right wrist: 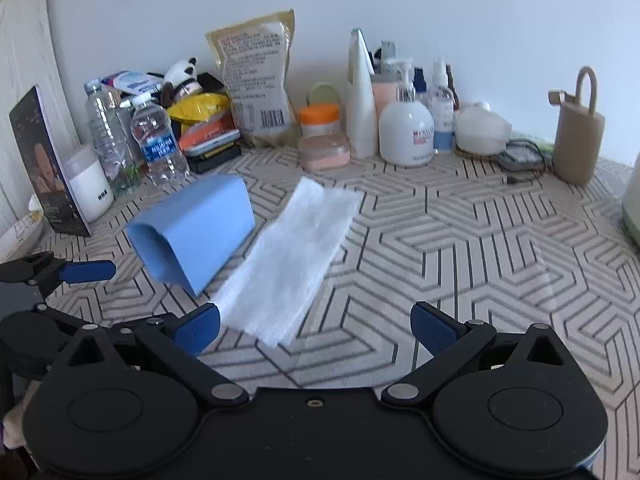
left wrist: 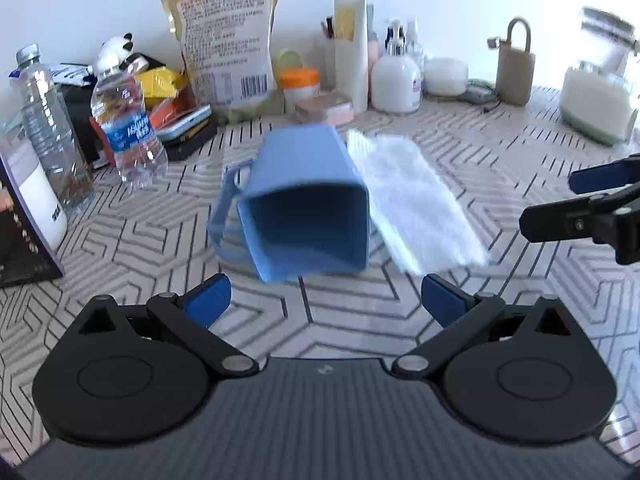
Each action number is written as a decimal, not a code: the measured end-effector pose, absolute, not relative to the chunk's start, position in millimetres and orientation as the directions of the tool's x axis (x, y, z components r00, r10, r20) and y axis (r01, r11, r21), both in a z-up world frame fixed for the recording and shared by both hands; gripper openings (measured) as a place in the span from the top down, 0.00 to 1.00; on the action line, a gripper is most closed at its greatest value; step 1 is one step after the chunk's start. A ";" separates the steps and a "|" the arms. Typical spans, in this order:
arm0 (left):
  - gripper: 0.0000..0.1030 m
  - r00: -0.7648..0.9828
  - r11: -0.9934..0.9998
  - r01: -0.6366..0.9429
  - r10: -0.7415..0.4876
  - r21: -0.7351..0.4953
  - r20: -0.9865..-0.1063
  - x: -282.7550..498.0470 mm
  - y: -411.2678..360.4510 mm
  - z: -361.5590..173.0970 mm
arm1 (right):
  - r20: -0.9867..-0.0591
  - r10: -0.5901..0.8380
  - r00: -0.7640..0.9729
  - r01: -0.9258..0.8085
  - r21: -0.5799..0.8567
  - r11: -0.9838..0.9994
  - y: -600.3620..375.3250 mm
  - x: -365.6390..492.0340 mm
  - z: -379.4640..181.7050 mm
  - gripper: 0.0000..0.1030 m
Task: Clean container
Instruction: 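Move the left gripper toward the blue container while the right gripper approaches the white wipe, then grasp the blue container rim with the left gripper while the right gripper pinches the wipe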
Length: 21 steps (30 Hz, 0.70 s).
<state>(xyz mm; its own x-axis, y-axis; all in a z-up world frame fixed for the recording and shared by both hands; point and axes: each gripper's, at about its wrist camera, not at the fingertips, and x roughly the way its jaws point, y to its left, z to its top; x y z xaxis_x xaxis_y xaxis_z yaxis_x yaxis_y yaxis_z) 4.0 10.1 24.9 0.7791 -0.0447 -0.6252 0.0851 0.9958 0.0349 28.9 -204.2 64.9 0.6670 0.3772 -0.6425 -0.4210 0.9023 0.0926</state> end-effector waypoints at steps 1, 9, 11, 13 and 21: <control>0.00 0.780 0.996 0.087 -0.052 0.025 -0.623 5.7 13.8 27.6 | -0.643 0.379 0.665 -0.424 0.092 0.901 -203.7 30.0 65.9 0.00; 0.00 0.768 0.990 0.139 -0.128 -0.032 -0.627 14.7 20.9 37.2 | -0.674 0.391 0.627 -0.455 0.089 0.886 -196.6 38.5 61.5 0.00; 0.00 0.765 0.984 0.162 -0.172 -0.073 -0.621 17.6 25.6 46.2 | -0.682 0.390 0.618 -0.470 0.076 0.879 -191.3 50.4 61.5 0.00; 0.00 0.773 0.981 0.182 -0.189 -0.073 -0.605 22.1 27.8 56.7 | -0.683 0.397 0.612 -0.488 0.068 0.870 -184.1 68.5 64.9 0.00; 0.00 0.794 0.980 0.193 -0.124 0.054 -0.595 57.3 27.4 56.0 | -0.730 0.399 0.555 -0.550 0.038 0.834 -159.4 125.7 43.3 0.29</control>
<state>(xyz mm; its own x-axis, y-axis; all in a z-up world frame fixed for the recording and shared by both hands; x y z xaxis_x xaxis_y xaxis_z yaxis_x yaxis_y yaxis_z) 57.3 27.4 56.0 0.7941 -0.1236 -0.5951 0.1932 0.9797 0.0543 125.7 -159.4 43.3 0.5549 0.3989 -0.7300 -0.5503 0.8341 0.0375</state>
